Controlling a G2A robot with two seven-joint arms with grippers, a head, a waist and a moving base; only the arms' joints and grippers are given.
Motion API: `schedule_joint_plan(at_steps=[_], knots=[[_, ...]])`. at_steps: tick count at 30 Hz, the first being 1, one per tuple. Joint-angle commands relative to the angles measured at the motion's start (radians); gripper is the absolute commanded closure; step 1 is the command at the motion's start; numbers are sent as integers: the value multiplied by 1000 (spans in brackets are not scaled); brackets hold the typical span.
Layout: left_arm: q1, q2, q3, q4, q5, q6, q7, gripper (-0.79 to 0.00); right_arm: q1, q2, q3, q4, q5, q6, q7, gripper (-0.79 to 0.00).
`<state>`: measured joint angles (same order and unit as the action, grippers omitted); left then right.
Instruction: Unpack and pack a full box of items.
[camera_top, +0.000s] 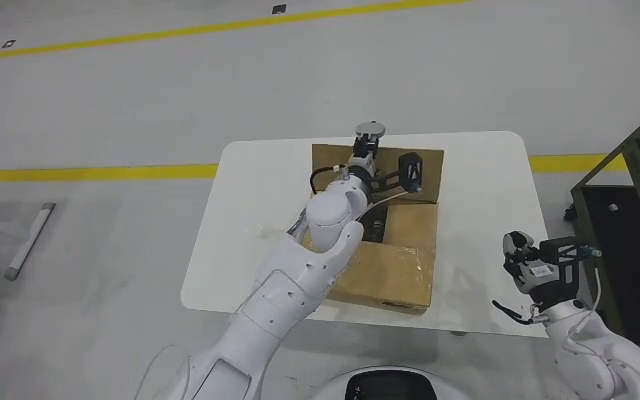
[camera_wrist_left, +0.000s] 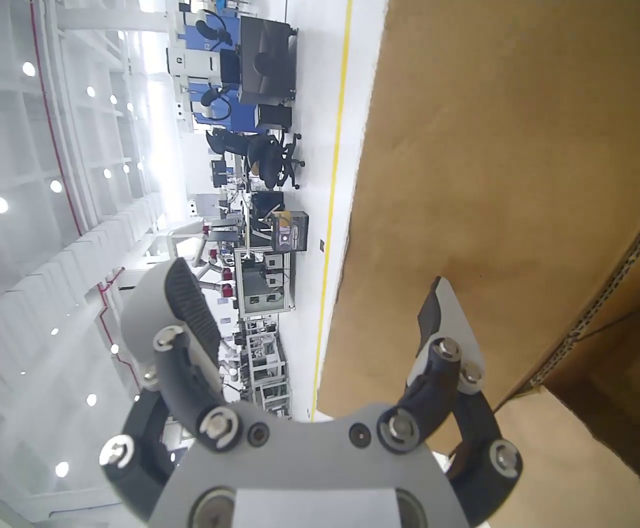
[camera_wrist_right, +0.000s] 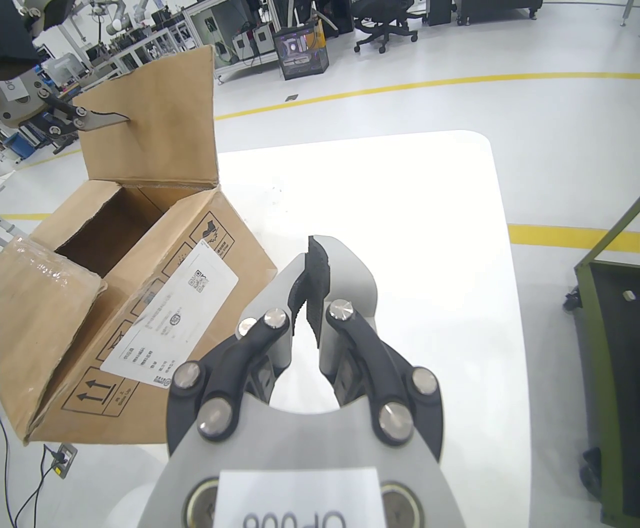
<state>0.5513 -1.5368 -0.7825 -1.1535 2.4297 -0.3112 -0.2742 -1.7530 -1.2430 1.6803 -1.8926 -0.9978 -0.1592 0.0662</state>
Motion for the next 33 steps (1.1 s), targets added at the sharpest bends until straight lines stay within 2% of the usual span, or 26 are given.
schedule_joint_plan(at_steps=[1,13,29,33], knots=[[-12,-7,9,30,3,11,9,-785,0,0,-1,0,0,-1,-2,0],[-40,-35,35,115,34,24,28,-785,10,0,-9,7,0,-2,6,0],[-13,-40,16,116,80,1,39,-785,25,0,-19,18,-3,-9,14,0],[-1,-43,-4,98,54,24,43,-785,20,0,-13,17,6,-8,10,0]])
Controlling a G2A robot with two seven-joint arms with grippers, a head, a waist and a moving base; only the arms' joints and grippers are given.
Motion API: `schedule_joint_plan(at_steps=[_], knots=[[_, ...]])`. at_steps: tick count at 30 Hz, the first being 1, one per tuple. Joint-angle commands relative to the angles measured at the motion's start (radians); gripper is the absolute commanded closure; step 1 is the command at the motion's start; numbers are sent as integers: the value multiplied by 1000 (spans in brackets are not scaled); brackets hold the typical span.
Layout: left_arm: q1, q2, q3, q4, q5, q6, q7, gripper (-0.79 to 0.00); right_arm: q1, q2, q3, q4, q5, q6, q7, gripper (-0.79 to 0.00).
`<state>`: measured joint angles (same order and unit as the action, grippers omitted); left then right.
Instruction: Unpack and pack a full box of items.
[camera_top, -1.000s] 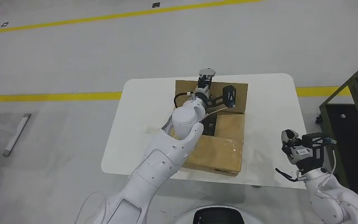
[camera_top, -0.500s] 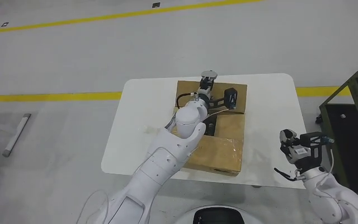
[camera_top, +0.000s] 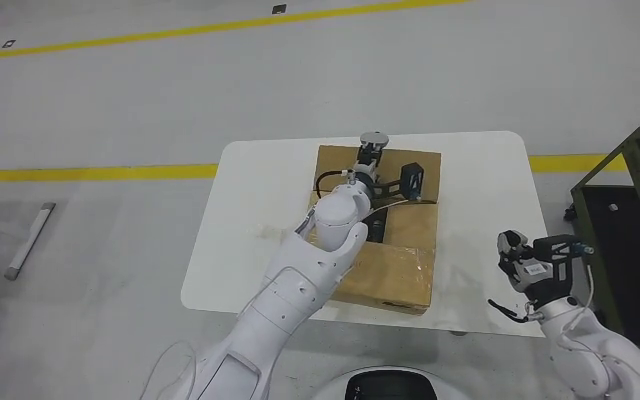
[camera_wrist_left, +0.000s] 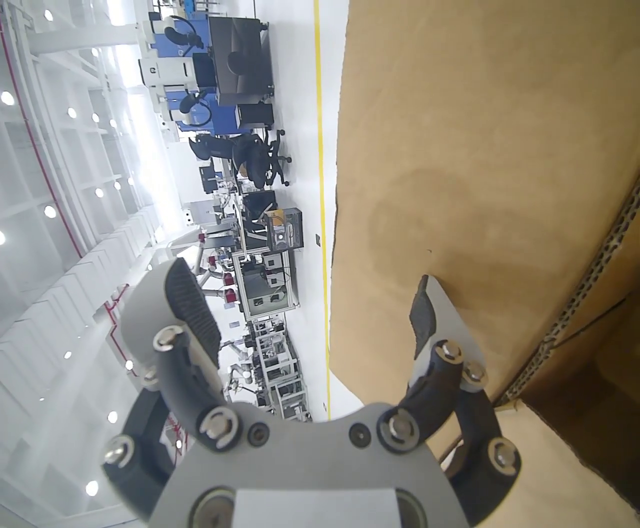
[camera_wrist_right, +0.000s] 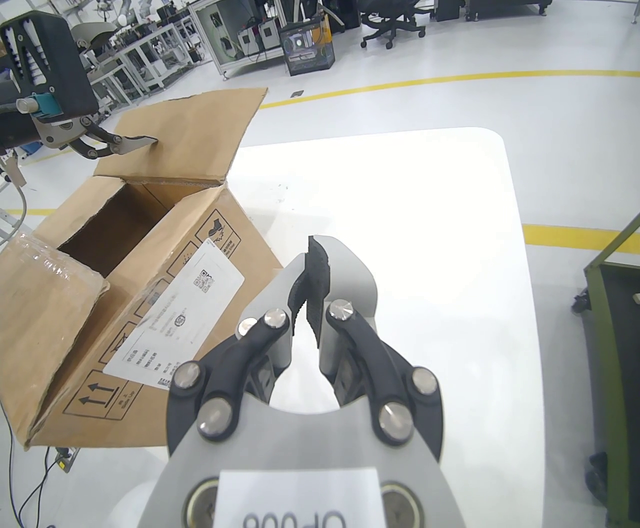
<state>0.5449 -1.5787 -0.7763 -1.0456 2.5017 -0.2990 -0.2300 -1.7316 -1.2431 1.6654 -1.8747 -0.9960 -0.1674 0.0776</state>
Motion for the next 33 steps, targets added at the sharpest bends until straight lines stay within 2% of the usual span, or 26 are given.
schedule_joint_plan(at_steps=[1,5,11,16,20,22,24,26,30,33], knots=[[12,-1,-20,-21,-33,19,-4,-785,-3,0,4,-2,13,-1,-4,0],[61,3,-77,-100,-117,40,-3,-785,-8,-2,16,-1,120,-46,-11,0],[204,27,-196,-304,-260,-12,-15,-785,-1,1,47,19,364,-194,35,-135],[361,60,-300,-509,-334,-119,48,-785,20,12,61,42,498,-350,163,-311],[476,86,-385,-644,-351,-198,69,-785,44,23,52,63,585,-453,284,-379],[524,96,-419,-705,-362,-223,78,-785,56,29,51,75,621,-490,335,-388],[562,103,-446,-757,-368,-246,77,-785,65,33,37,84,668,-528,385,-480],[591,110,-465,-803,-376,-267,89,-785,74,39,28,91,699,-566,433,-785],[638,122,-497,-855,-384,-295,102,-785,84,44,32,99,680,-568,464,-785],[667,128,-526,-876,-390,-282,97,-785,84,44,32,99,680,-568,464,-785]])
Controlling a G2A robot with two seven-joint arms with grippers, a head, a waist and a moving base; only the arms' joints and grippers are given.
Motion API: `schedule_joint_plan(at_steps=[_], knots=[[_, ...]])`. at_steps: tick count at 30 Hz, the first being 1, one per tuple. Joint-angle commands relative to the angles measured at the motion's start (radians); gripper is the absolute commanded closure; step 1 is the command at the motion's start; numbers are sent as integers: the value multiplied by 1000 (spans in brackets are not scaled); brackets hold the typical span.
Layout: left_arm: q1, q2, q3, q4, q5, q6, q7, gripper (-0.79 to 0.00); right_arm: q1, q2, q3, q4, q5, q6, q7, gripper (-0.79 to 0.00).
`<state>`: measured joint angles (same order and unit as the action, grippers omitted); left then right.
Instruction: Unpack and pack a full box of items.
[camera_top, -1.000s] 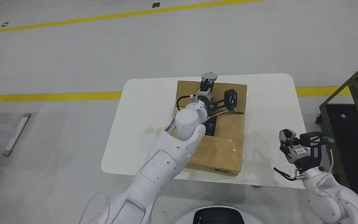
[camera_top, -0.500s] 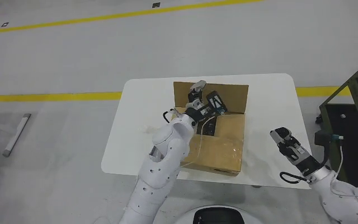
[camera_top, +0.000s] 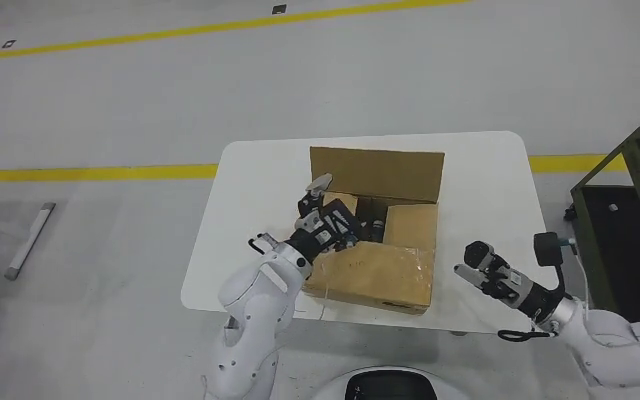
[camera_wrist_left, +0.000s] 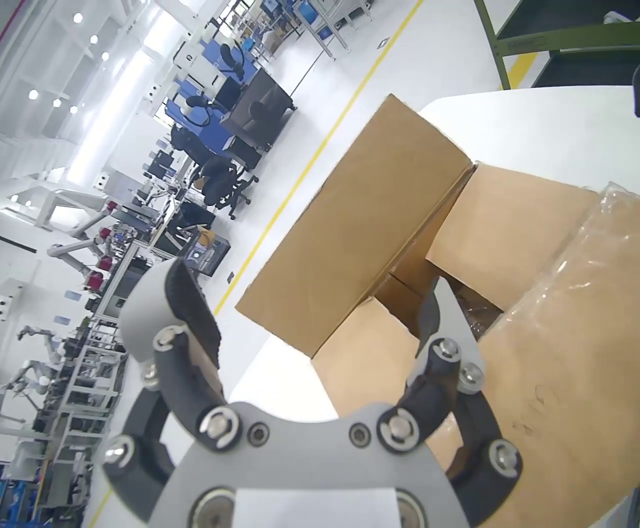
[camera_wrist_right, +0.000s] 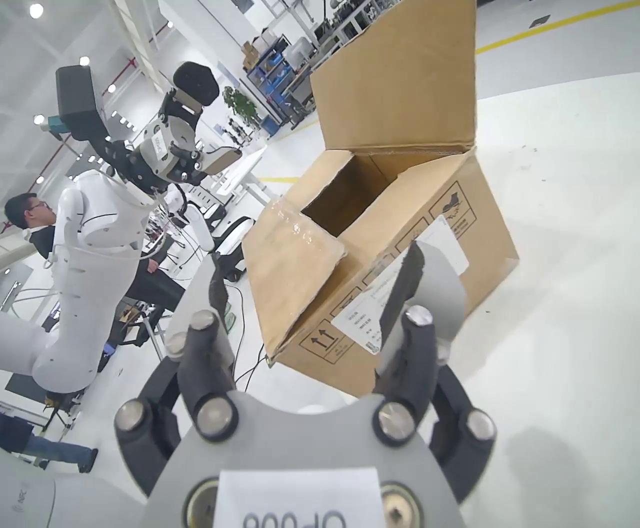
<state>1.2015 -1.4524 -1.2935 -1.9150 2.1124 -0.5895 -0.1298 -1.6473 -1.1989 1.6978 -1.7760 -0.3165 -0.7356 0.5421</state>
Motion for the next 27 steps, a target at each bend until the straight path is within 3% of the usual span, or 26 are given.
schedule_joint_plan(at_steps=[1,12,15,23,27], knots=[[21,3,-16,-11,-14,22,-6,-785,0,0,0,0,1,0,0,-785],[36,3,-24,-18,-37,56,-12,-785,28,0,-28,-7,111,60,-34,-785],[36,3,-24,-18,-37,56,-12,-785,72,3,-52,12,180,103,7,-785],[44,5,-3,-28,-23,73,-4,-785,230,17,-135,111,327,203,259,-785],[48,9,-10,-29,-23,86,-10,-785,265,22,-145,145,329,211,281,-785]])
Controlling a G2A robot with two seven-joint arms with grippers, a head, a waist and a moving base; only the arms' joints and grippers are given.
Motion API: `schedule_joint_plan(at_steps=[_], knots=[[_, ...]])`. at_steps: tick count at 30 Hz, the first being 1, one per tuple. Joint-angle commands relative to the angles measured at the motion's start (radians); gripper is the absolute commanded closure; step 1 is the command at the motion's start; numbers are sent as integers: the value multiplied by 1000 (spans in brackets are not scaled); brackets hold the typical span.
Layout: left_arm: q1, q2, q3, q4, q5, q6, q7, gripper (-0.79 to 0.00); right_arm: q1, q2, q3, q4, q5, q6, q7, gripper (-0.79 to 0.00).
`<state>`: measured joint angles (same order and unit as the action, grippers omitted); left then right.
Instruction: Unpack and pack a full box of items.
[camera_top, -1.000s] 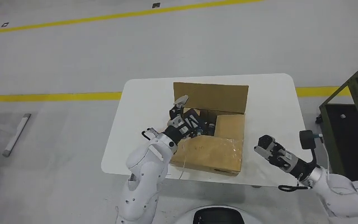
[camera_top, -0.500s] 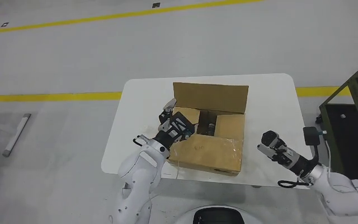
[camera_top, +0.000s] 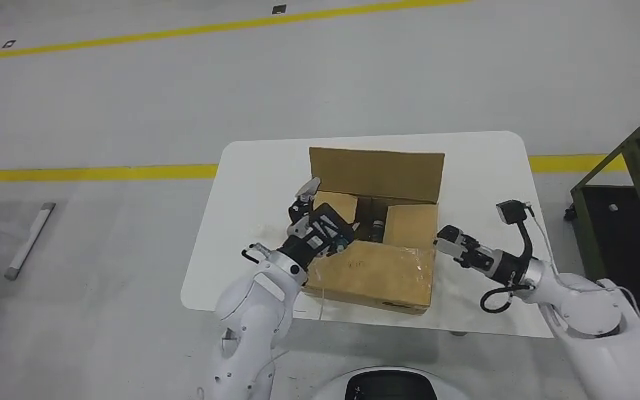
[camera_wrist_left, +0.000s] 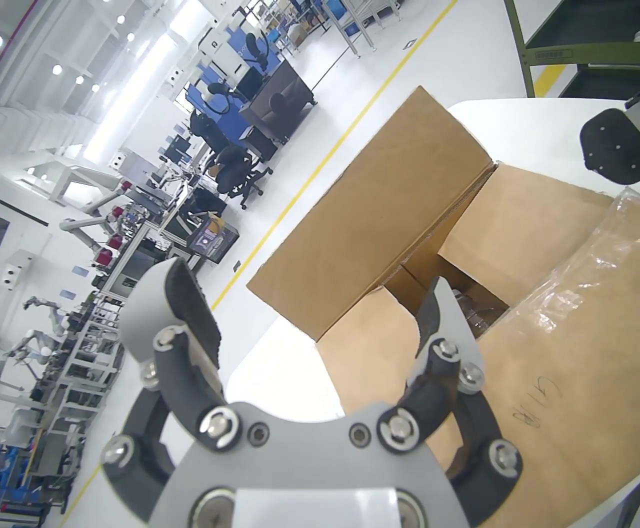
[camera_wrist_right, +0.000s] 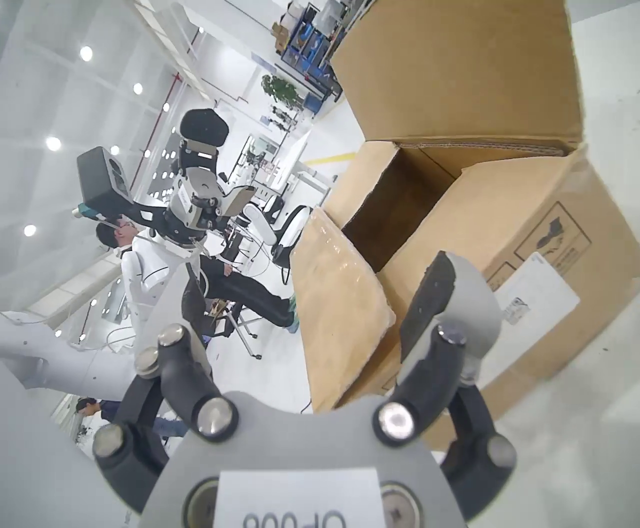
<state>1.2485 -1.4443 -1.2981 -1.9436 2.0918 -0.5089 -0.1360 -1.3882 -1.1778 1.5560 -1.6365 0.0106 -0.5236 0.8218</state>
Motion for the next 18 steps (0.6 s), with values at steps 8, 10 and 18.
schedule_joint_plan(at_steps=[8,10,18], knots=[[13,10,-63,-4,-50,44,-31,-785,32,9,-29,30,-30,10,24,-785],[13,11,-74,-3,-67,55,-35,-785,36,10,-40,31,-54,12,23,-785],[1,20,-93,7,-81,64,-44,-785,42,16,-72,19,-105,18,5,-606]])
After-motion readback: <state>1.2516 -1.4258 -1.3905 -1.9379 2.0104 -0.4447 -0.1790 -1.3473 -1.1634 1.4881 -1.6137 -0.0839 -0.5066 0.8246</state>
